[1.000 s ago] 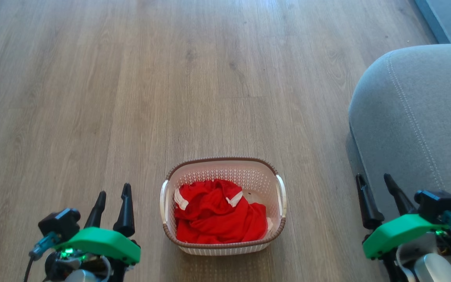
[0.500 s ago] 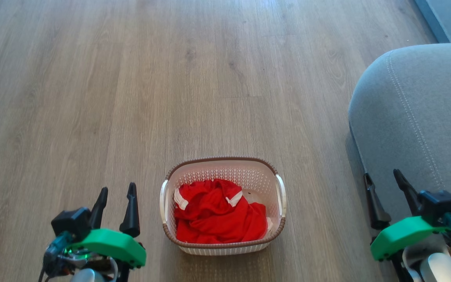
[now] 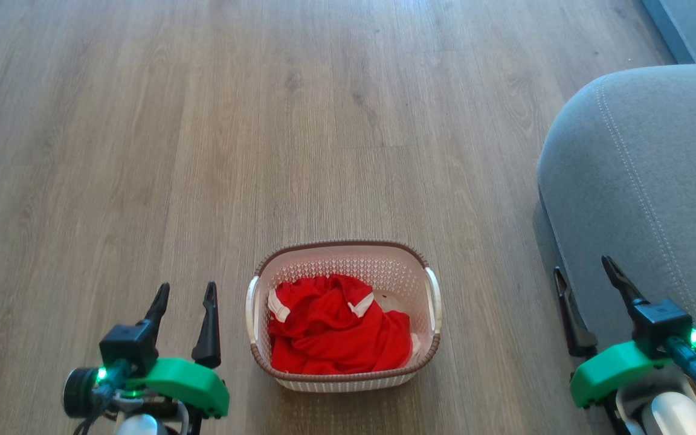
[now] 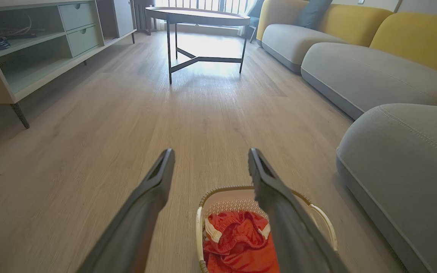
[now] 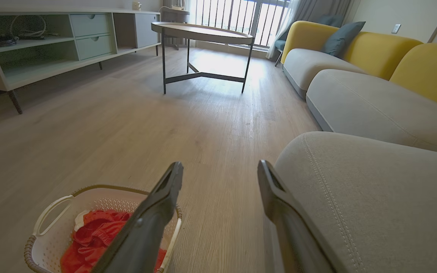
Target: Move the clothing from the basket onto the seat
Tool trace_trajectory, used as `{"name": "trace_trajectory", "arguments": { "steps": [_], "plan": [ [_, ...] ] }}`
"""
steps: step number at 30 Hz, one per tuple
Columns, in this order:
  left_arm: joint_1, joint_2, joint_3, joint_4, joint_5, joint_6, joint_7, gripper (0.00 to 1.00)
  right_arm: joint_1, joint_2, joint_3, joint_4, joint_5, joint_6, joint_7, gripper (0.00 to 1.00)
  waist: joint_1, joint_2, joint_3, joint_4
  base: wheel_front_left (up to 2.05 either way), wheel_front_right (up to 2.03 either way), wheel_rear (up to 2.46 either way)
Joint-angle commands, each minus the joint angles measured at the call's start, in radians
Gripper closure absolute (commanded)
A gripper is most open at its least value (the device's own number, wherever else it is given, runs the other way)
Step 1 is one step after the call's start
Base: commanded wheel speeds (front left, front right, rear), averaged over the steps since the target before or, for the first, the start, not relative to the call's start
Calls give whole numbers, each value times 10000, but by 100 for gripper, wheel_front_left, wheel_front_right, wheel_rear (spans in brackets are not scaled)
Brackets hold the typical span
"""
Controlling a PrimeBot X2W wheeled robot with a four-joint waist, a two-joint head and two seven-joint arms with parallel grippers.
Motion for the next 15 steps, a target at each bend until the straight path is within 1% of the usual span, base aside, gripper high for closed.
{"name": "trace_trajectory", "arguments": {
  "steps": [1, 15],
  "plan": [
    [-496, 58, 248, -289, 243, 73, -153, 0, -80, -322, 183, -365, -229, 71, -147, 0, 0, 0, 3, -3, 0, 0, 0],
    [-515, 58, 573, -27, 264, -56, -155, 0, -41, -281, 110, -326, -198, 71, -149, 0, 0, 0, 23, -18, 0, 0, 0]
  ]
}}
